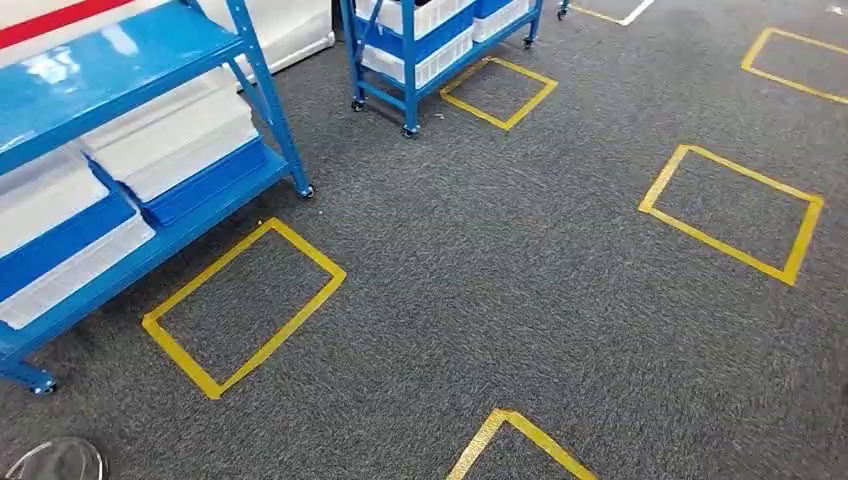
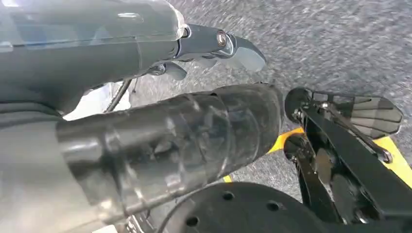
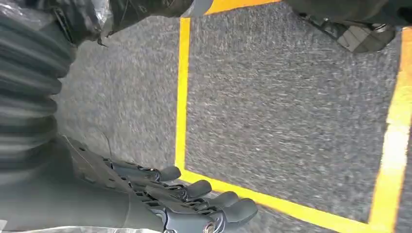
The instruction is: Take the parts from the cabinet and place them on the table.
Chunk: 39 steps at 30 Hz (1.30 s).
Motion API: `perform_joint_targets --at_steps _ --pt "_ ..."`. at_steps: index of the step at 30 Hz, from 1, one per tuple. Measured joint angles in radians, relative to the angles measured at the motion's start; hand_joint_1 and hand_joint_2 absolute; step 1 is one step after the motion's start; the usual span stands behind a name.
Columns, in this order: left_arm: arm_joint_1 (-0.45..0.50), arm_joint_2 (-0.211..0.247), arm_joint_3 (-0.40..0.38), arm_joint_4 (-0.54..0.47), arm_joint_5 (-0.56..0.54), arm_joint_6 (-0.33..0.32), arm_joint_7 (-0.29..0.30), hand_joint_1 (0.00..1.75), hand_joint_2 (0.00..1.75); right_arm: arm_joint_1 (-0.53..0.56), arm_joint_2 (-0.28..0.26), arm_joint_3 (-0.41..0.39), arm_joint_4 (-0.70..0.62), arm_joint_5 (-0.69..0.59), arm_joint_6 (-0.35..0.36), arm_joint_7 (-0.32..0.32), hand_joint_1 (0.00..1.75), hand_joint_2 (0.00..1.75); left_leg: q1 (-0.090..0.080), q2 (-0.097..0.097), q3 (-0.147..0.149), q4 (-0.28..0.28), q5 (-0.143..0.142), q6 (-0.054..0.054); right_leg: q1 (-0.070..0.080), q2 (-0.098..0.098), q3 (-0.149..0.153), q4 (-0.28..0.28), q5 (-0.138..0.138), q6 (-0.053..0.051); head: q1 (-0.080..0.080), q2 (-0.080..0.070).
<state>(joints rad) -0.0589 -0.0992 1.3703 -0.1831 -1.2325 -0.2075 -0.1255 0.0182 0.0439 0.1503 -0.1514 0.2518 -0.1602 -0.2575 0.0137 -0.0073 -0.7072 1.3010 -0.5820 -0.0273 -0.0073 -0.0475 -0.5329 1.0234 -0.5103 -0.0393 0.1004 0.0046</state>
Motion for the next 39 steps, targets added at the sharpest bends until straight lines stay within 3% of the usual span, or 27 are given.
perform_joint_targets --at_steps 1,4,6,7,8,9,10,11,12,14,15,16,17,19,21,24,25,26,27,29,30,31,32,34,35,36,39 --pt "0.002 0.000 0.001 0.000 0.000 0.000 0.000 0.00 0.00 -0.002 0.000 0.000 0.000 0.000 0.000 0.000 0.00 1.75 0.000 0.003 0.032 -0.057 0.037 0.001 0.001 -0.012 0.003 0.001 -0.003 0.001 0.000 0.000" --pt "0.003 0.000 0.001 0.000 0.000 0.000 0.000 0.00 0.00 -0.002 0.000 0.000 0.000 0.000 0.000 0.000 0.00 1.75 0.000 0.004 0.034 -0.061 0.040 0.001 0.001 -0.013 0.003 0.001 -0.003 0.001 0.000 0.000" --pt "0.004 0.000 0.001 0.000 0.000 0.000 0.000 0.00 0.00 -0.003 0.001 0.000 0.000 0.000 0.000 0.000 0.00 1.75 0.000 0.009 0.062 -0.111 0.066 0.003 0.001 -0.020 0.006 0.001 -0.005 0.002 0.000 0.000" --pt "0.005 0.001 0.001 0.000 0.000 0.000 0.000 0.00 0.00 -0.003 0.001 0.000 0.000 0.000 0.000 0.000 0.00 1.75 -0.002 0.025 0.109 -0.196 0.103 0.008 0.002 -0.029 0.011 0.002 -0.008 0.004 0.000 0.000" --pt "0.004 0.002 0.003 0.000 0.000 0.001 0.000 0.00 0.00 -0.009 0.002 0.000 0.000 0.000 0.000 0.000 0.00 1.75 -0.019 0.045 0.148 -0.285 0.113 0.031 0.008 -0.072 0.019 0.001 -0.015 0.023 0.000 0.000" --pt "0.006 0.002 0.003 0.000 0.000 0.001 0.000 0.00 0.00 -0.014 0.002 0.000 0.000 0.000 0.000 0.000 0.00 1.75 -0.019 0.037 0.145 -0.291 0.115 0.035 0.008 -0.079 0.024 -0.002 -0.015 0.027 0.000 0.000" --pt "0.006 0.002 0.004 0.000 0.000 0.001 0.000 0.00 0.00 -0.016 0.002 0.000 -0.001 0.000 0.000 0.000 0.00 1.75 -0.004 0.028 0.161 -0.309 0.125 0.044 0.010 -0.075 0.023 0.002 -0.024 0.036 -0.001 0.000" --pt "0.005 0.001 0.005 0.000 0.000 0.001 0.000 0.00 0.00 -0.015 0.002 0.000 -0.001 0.000 0.000 0.000 0.00 1.75 -0.005 0.020 0.166 -0.315 0.126 0.046 0.004 -0.017 0.019 0.027 -0.041 0.042 0.002 0.000" --pt "0.004 0.001 0.005 0.000 0.000 0.001 0.000 0.00 0.00 -0.014 0.002 0.000 -0.001 0.000 0.000 0.000 0.00 1.75 -0.004 0.015 0.164 -0.315 0.129 0.053 0.003 0.019 -0.005 0.077 -0.073 0.043 0.001 0.000" --pt "0.002 0.001 0.006 0.000 0.000 0.001 0.000 0.00 0.00 -0.011 0.002 0.000 -0.001 0.000 0.000 0.000 0.00 1.75 -0.004 -0.006 0.158 -0.314 0.130 0.056 -0.003 0.042 -0.087 0.238 -0.147 0.048 0.001 0.000" --pt "0.001 0.001 0.006 0.000 0.000 0.001 0.000 0.00 0.00 -0.009 0.002 0.000 0.000 0.000 -0.001 0.000 0.00 1.75 -0.004 -0.020 0.156 -0.313 0.130 0.056 -0.006 0.044 -0.117 0.294 -0.161 0.052 0.001 0.000" --pt "0.001 0.002 0.006 0.000 0.000 0.001 0.000 0.00 0.00 -0.009 0.002 0.000 0.000 0.000 -0.001 0.000 0.00 1.75 -0.003 -0.034 0.156 -0.311 0.130 0.056 -0.008 0.044 -0.122 0.300 -0.145 0.055 0.001 0.000" --pt "0.002 0.002 0.006 0.000 0.000 0.001 0.000 0.00 0.00 -0.008 0.002 0.000 0.000 0.000 -0.001 0.000 0.00 1.75 -0.002 -0.047 0.157 -0.308 0.129 0.054 -0.011 0.044 -0.106 0.262 -0.109 0.057 0.001 0.000" --pt "0.002 0.001 0.006 0.000 0.000 0.001 0.000 0.00 0.00 -0.007 0.001 0.000 0.000 0.000 -0.001 0.000 0.00 1.75 0.003 -0.078 0.157 -0.294 0.122 0.044 -0.023 0.069 -0.026 0.083 -0.003 0.062 0.001 0.000" --pt "-0.001 0.001 0.006 0.000 0.000 0.001 0.000 0.00 0.00 -0.002 0.002 0.000 0.002 0.000 0.000 0.000 0.00 1.75 0.000 -0.098 0.140 -0.273 0.115 0.027 -0.025 0.136 -0.006 0.020 -0.017 0.061 0.000 0.000" --pt "0.006 0.001 0.008 0.000 0.000 0.001 0.000 0.00 0.00 -0.009 0.002 0.000 0.002 0.000 0.000 0.000 0.00 1.75 0.006 -0.129 0.130 -0.284 0.128 0.007 -0.016 0.103 -0.010 0.029 -0.014 0.044 0.001 0.000" --pt "0.007 0.001 0.008 0.000 0.000 0.001 0.000 0.00 0.00 -0.009 0.002 0.000 0.002 0.000 0.000 0.000 0.00 1.75 0.007 -0.134 0.124 -0.282 0.126 0.001 -0.025 0.089 -0.006 0.019 -0.009 0.034 0.001 0.000" --pt "0.007 0.000 0.008 0.000 0.000 0.000 0.000 0.00 0.00 -0.008 0.002 0.000 0.002 0.000 0.000 0.000 0.00 1.75 0.005 -0.078 0.122 -0.262 0.113 0.000 -0.023 0.076 -0.002 0.014 -0.007 0.026 0.000 0.000" --pt "0.005 0.000 0.008 0.000 0.000 0.000 0.000 0.00 0.00 -0.006 0.002 0.000 0.002 0.000 0.000 0.000 0.00 1.75 0.002 -0.030 0.097 -0.209 0.077 -0.003 -0.020 0.063 -0.001 0.011 -0.006 0.015 0.000 0.000" --pt "0.001 0.000 0.008 0.000 0.000 0.000 0.000 0.00 0.00 -0.001 0.002 0.000 0.002 0.000 0.000 0.000 0.00 1.75 0.004 -0.006 0.023 -0.054 0.001 -0.006 -0.011 0.031 -0.002 0.012 -0.009 0.009 0.000 0.000" --pt "0.001 0.000 0.008 0.000 0.000 0.000 0.000 0.00 0.00 0.001 0.002 0.000 0.002 0.000 0.000 0.000 0.00 1.75 0.004 -0.003 -0.007 0.010 -0.020 -0.007 -0.009 0.016 -0.002 0.012 -0.010 0.007 0.000 0.000" --pt "0.001 0.000 0.008 0.000 0.000 0.000 0.000 0.00 0.00 0.000 0.002 0.000 0.002 0.000 0.000 0.000 0.00 1.75 0.004 0.000 -0.018 0.034 -0.018 -0.006 -0.007 0.003 -0.001 0.012 -0.011 0.006 0.000 0.000" --pt "0.002 0.000 0.008 0.000 0.000 0.000 0.000 0.00 0.00 -0.001 0.002 0.000 0.002 0.000 0.000 0.000 0.00 1.75 0.004 0.001 -0.002 0.004 0.010 -0.004 -0.005 -0.008 0.001 0.012 -0.013 0.007 0.000 0.000" --pt "0.007 0.001 0.008 0.000 0.000 0.000 0.000 0.00 0.00 -0.003 0.002 0.000 0.002 0.000 0.000 0.000 0.00 1.75 0.001 0.011 0.085 -0.156 0.096 0.007 -0.004 -0.026 0.011 0.012 -0.020 0.009 0.000 0.000" --pt "0.006 0.001 0.008 0.000 0.000 0.000 0.000 0.00 0.00 -0.003 0.002 0.000 0.002 0.000 0.000 0.000 0.00 1.75 -0.006 0.038 0.131 -0.247 0.127 0.019 -0.003 -0.036 0.016 0.012 -0.023 0.012 0.000 0.000" --pt "0.005 0.002 0.008 0.000 0.000 0.000 0.000 0.00 0.00 -0.002 0.002 0.000 0.002 0.000 0.000 0.000 0.00 1.75 -0.017 0.065 0.143 -0.265 0.110 0.027 0.003 -0.044 0.016 0.013 -0.027 0.017 0.000 0.000" --pt "0.005 0.002 0.008 0.000 0.000 0.000 0.000 0.00 0.00 -0.010 0.003 0.000 0.002 0.000 0.000 0.000 0.00 1.75 -0.021 0.040 0.136 -0.272 0.114 0.036 0.002 -0.070 0.021 0.009 -0.028 0.029 0.000 0.000"
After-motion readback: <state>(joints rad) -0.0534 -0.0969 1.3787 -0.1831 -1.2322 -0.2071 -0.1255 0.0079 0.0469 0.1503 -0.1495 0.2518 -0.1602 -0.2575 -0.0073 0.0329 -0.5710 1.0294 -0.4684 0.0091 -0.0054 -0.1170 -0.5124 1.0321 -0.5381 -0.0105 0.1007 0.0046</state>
